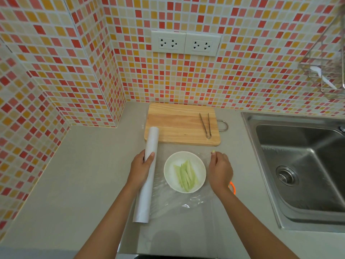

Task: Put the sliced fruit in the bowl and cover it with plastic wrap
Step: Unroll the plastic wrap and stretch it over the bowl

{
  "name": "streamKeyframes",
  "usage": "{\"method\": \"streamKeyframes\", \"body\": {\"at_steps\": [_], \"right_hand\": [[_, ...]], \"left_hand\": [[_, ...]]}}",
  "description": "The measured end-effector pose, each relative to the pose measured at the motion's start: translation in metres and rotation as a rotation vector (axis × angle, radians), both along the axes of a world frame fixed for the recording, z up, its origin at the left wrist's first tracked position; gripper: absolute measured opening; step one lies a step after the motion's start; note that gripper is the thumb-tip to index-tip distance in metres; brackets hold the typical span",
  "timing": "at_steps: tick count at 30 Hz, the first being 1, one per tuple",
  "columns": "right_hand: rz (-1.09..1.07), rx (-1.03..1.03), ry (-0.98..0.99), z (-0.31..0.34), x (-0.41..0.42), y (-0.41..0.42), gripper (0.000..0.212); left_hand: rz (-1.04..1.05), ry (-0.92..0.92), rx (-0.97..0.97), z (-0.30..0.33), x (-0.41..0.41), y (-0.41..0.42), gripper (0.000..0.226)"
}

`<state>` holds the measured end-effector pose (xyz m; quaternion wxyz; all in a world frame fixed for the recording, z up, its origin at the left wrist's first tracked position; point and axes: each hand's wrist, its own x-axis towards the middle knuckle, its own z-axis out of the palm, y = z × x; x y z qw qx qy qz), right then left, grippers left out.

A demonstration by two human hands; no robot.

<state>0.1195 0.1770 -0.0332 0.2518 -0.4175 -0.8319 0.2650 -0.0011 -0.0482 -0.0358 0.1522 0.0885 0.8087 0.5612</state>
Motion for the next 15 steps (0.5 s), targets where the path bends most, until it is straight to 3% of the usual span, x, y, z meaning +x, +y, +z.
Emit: {"method": "streamKeyframes", "body": {"at_steps": [3, 6, 15], "right_hand": [[0.156, -0.07, 0.157, 0.008, -0.003, -0.009, 0.024], [0.339, -0.176, 0.192, 0.006, -0.003, -0.024, 0.027], [0.268, -0.471, 0.298, -0.01, -0.001, -0.034, 0.03]], "left_hand": [[0.001, 0.013, -0.015, -0.001, -0.001, 0.001, 0.02], [0.004, 0.022, -0.013, -0.002, -0.001, 0.001, 0.021], [0.007, -0.019, 0.004, -0.005, -0.001, 0.0, 0.026]]}}
